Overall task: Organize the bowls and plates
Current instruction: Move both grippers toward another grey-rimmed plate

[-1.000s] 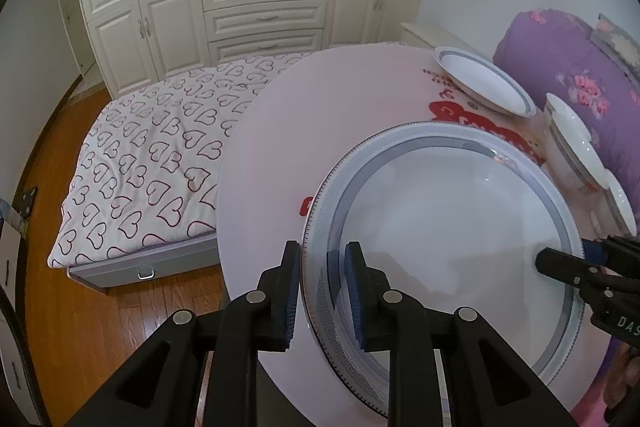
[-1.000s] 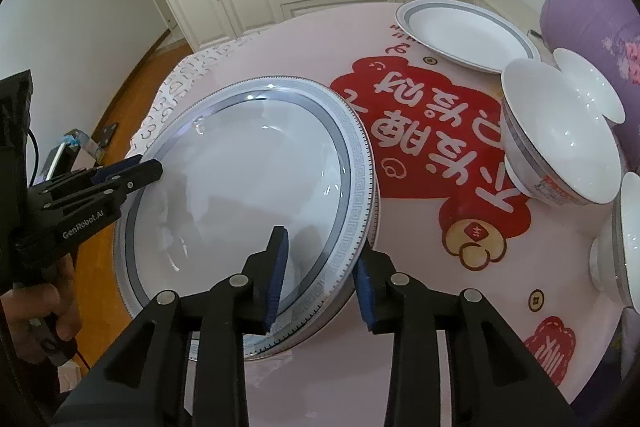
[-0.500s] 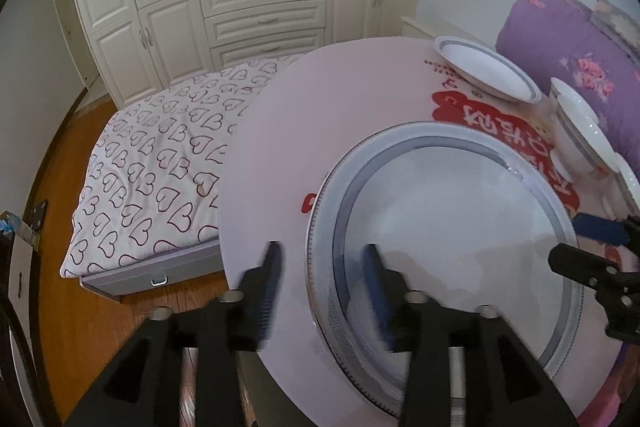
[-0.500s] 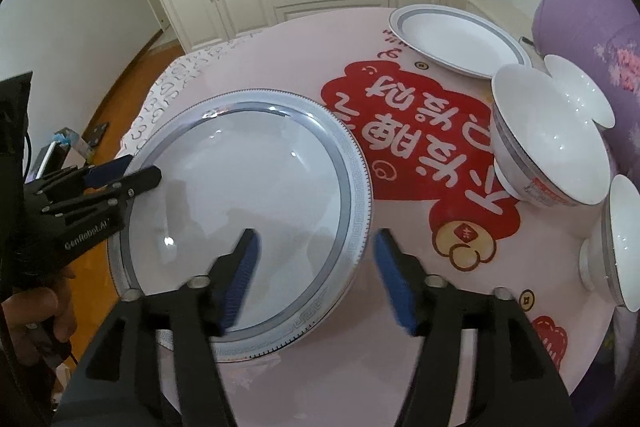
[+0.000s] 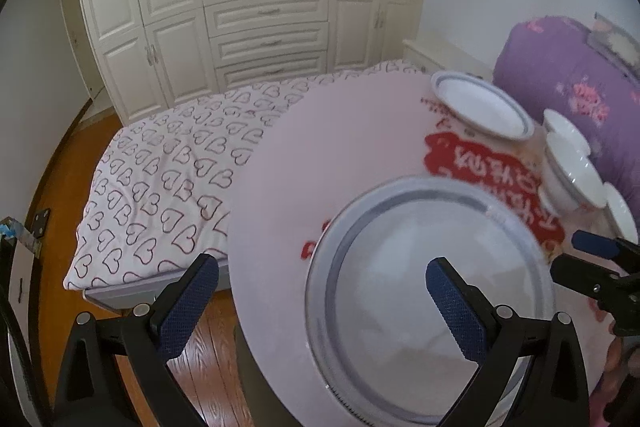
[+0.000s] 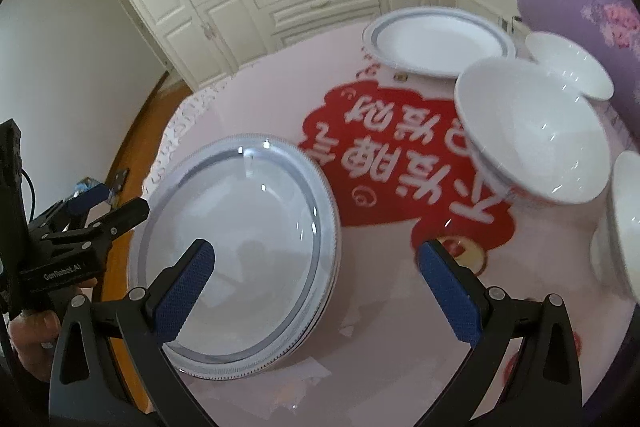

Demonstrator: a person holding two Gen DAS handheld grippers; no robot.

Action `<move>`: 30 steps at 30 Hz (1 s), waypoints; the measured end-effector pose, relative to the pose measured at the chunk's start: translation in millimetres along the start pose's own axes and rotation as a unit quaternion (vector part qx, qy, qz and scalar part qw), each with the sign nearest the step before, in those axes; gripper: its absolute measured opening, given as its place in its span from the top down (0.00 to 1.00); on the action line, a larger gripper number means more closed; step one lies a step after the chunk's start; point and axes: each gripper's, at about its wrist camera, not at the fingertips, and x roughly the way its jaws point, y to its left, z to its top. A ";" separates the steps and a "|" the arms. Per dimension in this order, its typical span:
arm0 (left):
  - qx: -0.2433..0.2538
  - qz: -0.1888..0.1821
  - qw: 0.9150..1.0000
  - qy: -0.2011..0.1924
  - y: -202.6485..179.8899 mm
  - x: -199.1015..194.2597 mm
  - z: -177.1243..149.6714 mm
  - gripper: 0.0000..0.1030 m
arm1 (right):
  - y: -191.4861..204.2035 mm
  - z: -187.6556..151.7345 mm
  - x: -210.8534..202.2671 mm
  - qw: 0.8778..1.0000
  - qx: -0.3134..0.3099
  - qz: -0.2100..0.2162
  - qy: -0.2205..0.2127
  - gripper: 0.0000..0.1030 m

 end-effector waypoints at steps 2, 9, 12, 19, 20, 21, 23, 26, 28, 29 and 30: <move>-0.002 -0.005 1.000 -0.007 -1.8 -8.3 7.1 0.01 | -3.0 5.3 -7.7 1.000 0.002 0.002 -0.012 0.00; -0.010 -0.028 0.999 -0.041 -8.4 -39.6 39.7 0.01 | -11.7 32.9 -44.2 0.998 -0.007 0.011 -0.053 0.00; -0.013 -0.039 0.997 -0.059 -14.6 -53.2 57.0 0.01 | -18.8 50.0 -63.6 0.997 -0.016 0.004 -0.077 0.00; -0.024 -0.062 0.994 -0.088 -23.5 -73.1 88.4 0.01 | -46.8 83.4 -94.9 0.993 -0.014 -0.018 -0.112 0.00; -0.024 -0.063 0.993 -0.092 -27.3 -73.4 92.3 0.01 | -52.0 88.5 -98.1 0.993 -0.011 -0.021 -0.117 0.00; -0.024 -0.063 0.993 -0.096 -30.0 -74.6 95.5 0.01 | -56.6 91.7 -101.9 0.992 -0.009 -0.024 -0.121 0.00; -0.024 -0.062 0.992 -0.105 -37.0 -75.6 103.6 0.01 | -64.3 100.9 -106.6 0.991 -0.006 -0.032 -0.131 0.00; -0.025 -0.063 0.991 -0.116 -46.1 -76.5 111.7 0.01 | -74.2 110.0 -115.5 0.989 0.000 -0.037 -0.145 0.00; -0.024 -0.063 0.990 -0.122 -55.5 -72.8 117.0 0.01 | -80.4 116.7 -117.6 0.988 0.004 -0.041 -0.151 0.00; -0.023 -0.063 0.990 -0.125 -61.1 -70.1 120.7 0.01 | -83.7 121.2 -117.2 0.987 0.004 -0.043 -0.152 0.00; -0.023 -0.063 0.990 -0.126 -65.1 -67.2 123.2 0.01 | -86.4 124.8 -117.5 0.987 0.005 -0.044 -0.154 0.00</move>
